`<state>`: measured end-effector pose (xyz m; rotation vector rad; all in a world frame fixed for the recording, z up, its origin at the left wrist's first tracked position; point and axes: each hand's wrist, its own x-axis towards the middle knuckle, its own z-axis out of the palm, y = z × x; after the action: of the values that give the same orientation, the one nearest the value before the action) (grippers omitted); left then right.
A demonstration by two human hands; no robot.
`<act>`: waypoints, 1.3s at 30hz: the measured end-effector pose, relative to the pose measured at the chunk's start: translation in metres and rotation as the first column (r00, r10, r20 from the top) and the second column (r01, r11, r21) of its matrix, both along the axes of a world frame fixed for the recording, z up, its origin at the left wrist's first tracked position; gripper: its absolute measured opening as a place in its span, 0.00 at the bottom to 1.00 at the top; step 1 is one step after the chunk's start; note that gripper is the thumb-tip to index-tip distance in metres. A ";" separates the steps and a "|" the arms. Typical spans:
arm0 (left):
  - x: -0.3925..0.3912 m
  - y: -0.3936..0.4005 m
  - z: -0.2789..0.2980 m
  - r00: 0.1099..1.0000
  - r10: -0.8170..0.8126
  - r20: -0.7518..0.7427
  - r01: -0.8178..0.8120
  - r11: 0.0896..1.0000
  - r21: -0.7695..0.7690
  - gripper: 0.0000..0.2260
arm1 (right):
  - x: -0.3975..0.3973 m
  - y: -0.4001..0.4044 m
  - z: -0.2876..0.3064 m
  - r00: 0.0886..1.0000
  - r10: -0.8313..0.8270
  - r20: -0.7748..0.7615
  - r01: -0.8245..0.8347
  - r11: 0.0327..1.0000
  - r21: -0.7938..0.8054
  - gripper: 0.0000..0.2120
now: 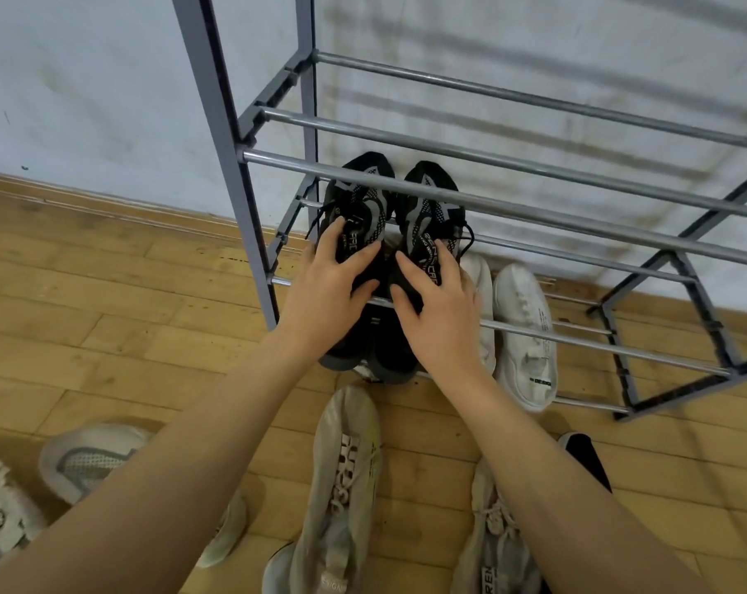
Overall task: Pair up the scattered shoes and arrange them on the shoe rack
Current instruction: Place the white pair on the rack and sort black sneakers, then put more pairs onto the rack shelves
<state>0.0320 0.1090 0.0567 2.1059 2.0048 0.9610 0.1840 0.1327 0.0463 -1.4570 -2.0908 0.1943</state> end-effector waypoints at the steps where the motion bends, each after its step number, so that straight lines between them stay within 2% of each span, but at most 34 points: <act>1: -0.001 0.000 -0.002 1.000 -0.011 -0.006 0.011 1.000 -0.007 0.21 | 0.000 0.000 -0.001 1.000 -0.004 0.013 0.004 1.000 0.009 0.19; 10: -0.003 -0.007 -0.003 0.996 -0.042 -0.073 0.039 0.999 -0.037 0.21 | 0.000 -0.001 0.003 0.995 -0.001 0.096 0.003 1.000 -0.029 0.21; 15: 0.008 -0.026 0.008 0.963 0.116 -0.243 -0.136 0.988 -0.068 0.26 | 0.003 -0.015 0.013 0.986 -0.026 0.163 0.032 0.999 -0.035 0.22; 20: -0.003 -0.073 0.012 0.959 0.198 -0.202 -0.213 0.976 -0.055 0.24 | 0.003 -0.047 0.013 0.997 0.003 0.075 -0.012 0.994 0.112 0.21; 26: -0.018 -0.137 0.017 0.958 0.231 -0.172 -0.248 0.965 -0.085 0.20 | -0.015 -0.094 0.010 0.992 0.125 0.002 -0.125 0.986 0.110 0.19; 30: -0.025 -0.177 -0.004 0.951 0.245 -0.188 -0.274 0.951 -0.145 0.17 | -0.021 -0.125 -0.006 0.961 0.276 -0.026 -0.276 0.961 -0.003 0.18; 33: -0.029 -0.202 -0.033 0.954 0.232 -0.191 -0.278 0.923 -0.268 0.18 | -0.018 -0.144 -0.031 0.931 0.363 0.035 -0.357 0.927 -0.113 0.18; 36: -0.031 -0.226 -0.065 0.956 0.228 -0.186 -0.280 0.899 -0.338 0.19 | -0.017 -0.158 -0.055 0.913 0.396 0.100 -0.368 0.903 -0.220 0.22; 39: -0.027 -0.250 -0.097 0.963 0.187 -0.193 -0.252 0.880 -0.403 0.20 | -0.017 -0.170 -0.078 0.847 0.494 0.195 -0.391 0.829 -0.399 0.24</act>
<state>0.0053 -0.1408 -0.0404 1.7841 2.3052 0.3384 0.1671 -0.0375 -0.0321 -1.2016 -2.7409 0.5902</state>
